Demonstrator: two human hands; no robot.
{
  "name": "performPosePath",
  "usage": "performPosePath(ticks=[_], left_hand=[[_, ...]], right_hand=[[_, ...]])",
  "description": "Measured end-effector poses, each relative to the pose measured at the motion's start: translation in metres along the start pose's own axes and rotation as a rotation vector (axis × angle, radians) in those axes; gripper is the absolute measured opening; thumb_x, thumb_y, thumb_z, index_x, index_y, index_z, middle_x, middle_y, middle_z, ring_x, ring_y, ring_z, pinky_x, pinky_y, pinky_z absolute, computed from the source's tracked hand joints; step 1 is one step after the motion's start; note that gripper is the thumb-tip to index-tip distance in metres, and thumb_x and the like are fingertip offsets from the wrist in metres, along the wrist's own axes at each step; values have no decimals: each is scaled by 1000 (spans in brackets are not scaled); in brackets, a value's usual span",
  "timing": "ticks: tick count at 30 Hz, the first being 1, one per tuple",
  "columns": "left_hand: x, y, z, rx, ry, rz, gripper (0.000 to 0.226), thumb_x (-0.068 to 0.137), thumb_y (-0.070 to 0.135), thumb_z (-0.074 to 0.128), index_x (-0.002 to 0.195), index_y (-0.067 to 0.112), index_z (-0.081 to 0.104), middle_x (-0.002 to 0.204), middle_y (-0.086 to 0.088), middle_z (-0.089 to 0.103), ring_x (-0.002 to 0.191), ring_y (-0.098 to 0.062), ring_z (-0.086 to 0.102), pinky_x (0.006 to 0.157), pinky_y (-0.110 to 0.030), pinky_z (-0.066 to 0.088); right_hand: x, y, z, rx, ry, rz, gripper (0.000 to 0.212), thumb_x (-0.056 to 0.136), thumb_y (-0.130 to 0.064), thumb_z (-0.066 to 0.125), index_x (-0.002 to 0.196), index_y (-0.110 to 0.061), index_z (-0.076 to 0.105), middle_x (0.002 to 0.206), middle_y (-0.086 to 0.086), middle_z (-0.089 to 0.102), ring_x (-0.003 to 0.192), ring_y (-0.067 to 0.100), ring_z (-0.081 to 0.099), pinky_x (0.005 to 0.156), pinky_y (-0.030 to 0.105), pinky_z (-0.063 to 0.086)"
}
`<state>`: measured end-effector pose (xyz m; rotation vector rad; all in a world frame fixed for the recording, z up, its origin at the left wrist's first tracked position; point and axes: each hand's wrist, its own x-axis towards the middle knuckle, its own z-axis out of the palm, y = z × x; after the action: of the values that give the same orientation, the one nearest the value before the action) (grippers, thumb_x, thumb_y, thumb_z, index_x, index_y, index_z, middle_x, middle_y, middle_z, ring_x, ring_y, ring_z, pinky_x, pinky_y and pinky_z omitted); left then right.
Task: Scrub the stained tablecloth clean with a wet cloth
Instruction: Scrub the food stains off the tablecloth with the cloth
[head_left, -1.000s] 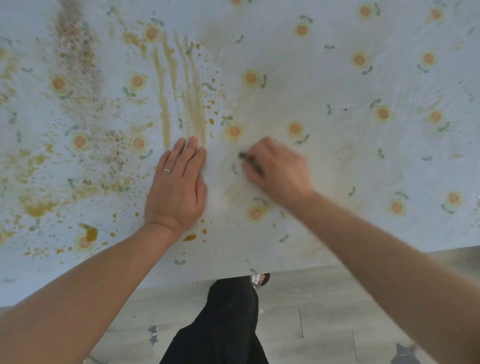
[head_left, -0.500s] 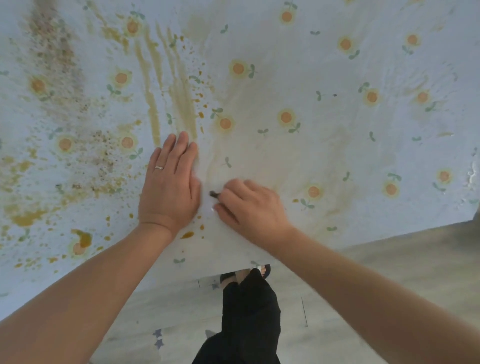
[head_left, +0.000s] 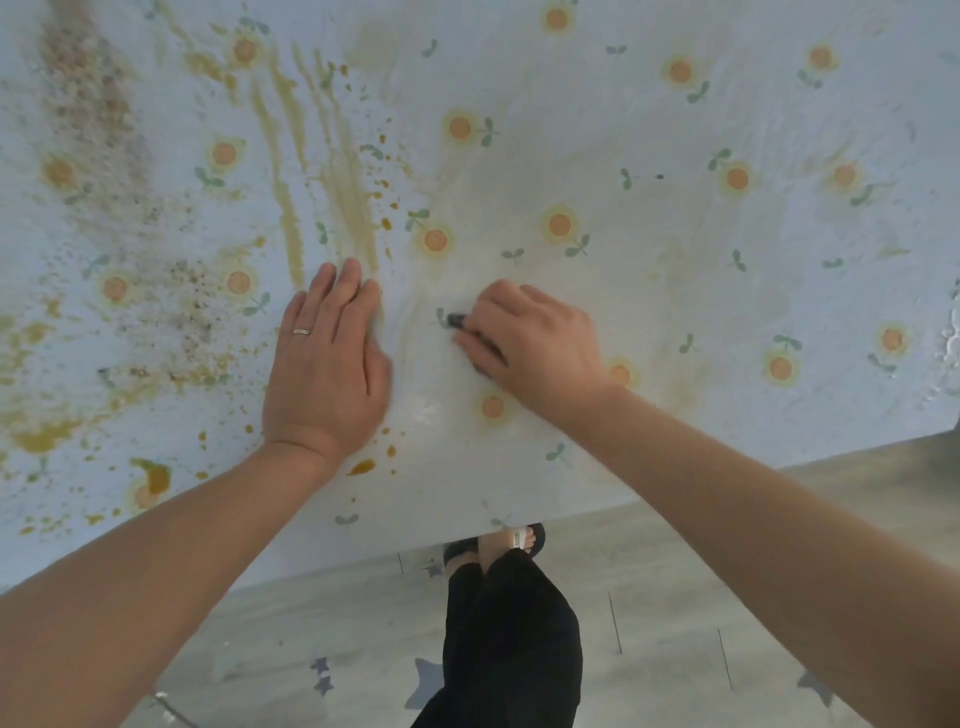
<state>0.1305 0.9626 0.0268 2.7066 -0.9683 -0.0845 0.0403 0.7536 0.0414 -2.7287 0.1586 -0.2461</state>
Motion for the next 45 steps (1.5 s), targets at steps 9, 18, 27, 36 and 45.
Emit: performPosePath(ticks=[9, 18, 27, 36, 45], left_hand=[[1, 1, -1, -8, -15, -14, 56, 99, 20, 39, 153, 4, 43, 166, -13, 32, 157, -30, 22, 129, -49, 16], [0, 1, -2, -11, -22, -17, 56, 100, 20, 38, 154, 4, 42, 166, -13, 32, 157, -30, 23, 129, -49, 16], [1, 0, -3, -15, -12, -1, 56, 100, 21, 38, 153, 3, 42, 166, -14, 32, 156, -31, 23, 128, -51, 18], [0, -1, -2, -29, -6, 10, 56, 100, 20, 40, 153, 3, 43, 166, -14, 33, 157, -31, 23, 128, -50, 18], [0, -2, -1, -36, 2, 15, 55, 100, 20, 41, 152, 2, 44, 165, -14, 33, 156, -32, 24, 128, -51, 19]], right_hand=[[-12, -5, -3, 11, 28, 162, 25, 99, -34, 57, 86, -17, 69, 94, -3, 59, 75, 18, 56, 52, 28, 43], [15, 11, -3, 42, 213, 558, 23, 96, -38, 61, 81, -20, 65, 97, -8, 57, 71, 12, 50, 56, 27, 37], [12, 19, -11, 13, 186, 449, 24, 95, -40, 62, 84, -22, 73, 96, -10, 61, 73, 13, 58, 56, 26, 42], [7, 7, -5, 9, 132, 342, 24, 97, -41, 60, 84, -22, 69, 90, -10, 62, 69, 14, 57, 55, 30, 46], [-7, -18, 6, 17, -37, 34, 26, 96, -41, 62, 82, -19, 61, 87, -6, 60, 72, 18, 55, 49, 30, 42]])
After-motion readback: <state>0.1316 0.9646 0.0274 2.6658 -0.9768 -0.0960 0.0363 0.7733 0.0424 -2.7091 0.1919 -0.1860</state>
